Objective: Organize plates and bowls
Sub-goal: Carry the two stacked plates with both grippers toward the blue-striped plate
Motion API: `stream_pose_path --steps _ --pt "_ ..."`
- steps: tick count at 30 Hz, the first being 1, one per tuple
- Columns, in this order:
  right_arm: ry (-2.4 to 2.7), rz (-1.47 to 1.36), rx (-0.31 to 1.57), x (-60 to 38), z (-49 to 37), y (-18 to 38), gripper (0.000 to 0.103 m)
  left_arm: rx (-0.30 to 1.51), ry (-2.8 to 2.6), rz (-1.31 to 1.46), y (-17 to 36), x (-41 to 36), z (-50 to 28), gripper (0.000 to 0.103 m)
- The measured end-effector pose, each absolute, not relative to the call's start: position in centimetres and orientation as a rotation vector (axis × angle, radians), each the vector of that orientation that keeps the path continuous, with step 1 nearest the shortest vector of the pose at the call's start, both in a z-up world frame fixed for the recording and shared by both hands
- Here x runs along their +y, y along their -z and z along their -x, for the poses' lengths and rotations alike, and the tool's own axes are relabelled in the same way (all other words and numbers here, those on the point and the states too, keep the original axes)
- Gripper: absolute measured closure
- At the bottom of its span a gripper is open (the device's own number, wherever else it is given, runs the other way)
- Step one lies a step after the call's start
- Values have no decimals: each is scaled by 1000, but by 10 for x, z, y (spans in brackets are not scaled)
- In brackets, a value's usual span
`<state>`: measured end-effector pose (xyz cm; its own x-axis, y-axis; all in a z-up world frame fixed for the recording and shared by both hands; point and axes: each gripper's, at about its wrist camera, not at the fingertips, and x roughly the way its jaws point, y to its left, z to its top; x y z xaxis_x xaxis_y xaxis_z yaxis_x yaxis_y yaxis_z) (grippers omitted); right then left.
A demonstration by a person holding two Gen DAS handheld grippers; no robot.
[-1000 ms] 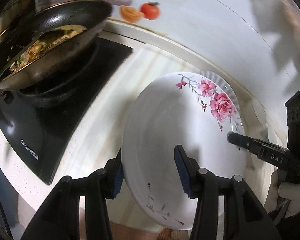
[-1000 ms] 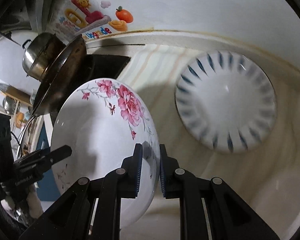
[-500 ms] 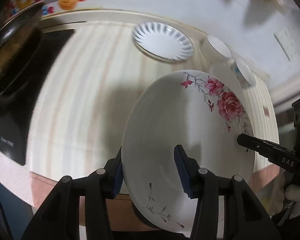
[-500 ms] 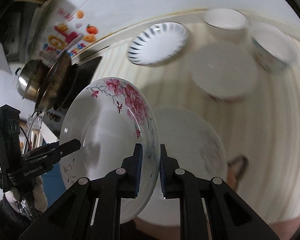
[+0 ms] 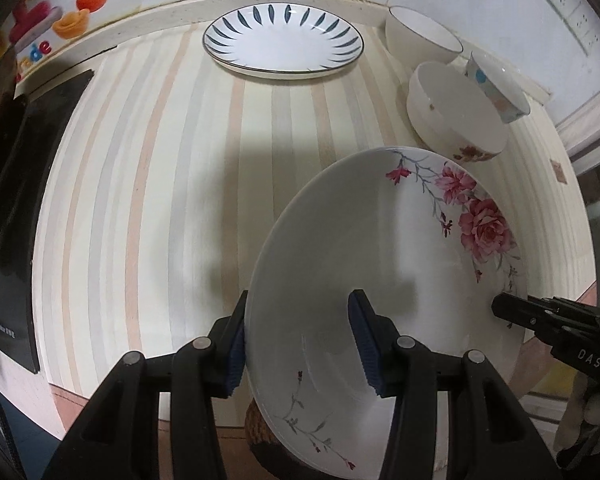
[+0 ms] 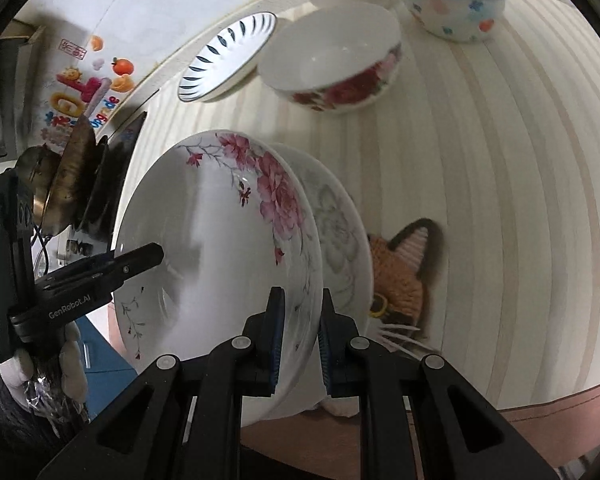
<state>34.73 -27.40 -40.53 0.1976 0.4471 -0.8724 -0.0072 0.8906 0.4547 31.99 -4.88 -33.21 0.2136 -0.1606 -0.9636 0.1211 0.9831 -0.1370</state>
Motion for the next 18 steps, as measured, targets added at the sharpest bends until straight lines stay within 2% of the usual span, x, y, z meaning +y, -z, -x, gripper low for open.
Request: stream_pose_path --steps 18 --pt "-319 -335 1372 -266 -368 415 86 1361 164 -28 341 -56 -321 59"
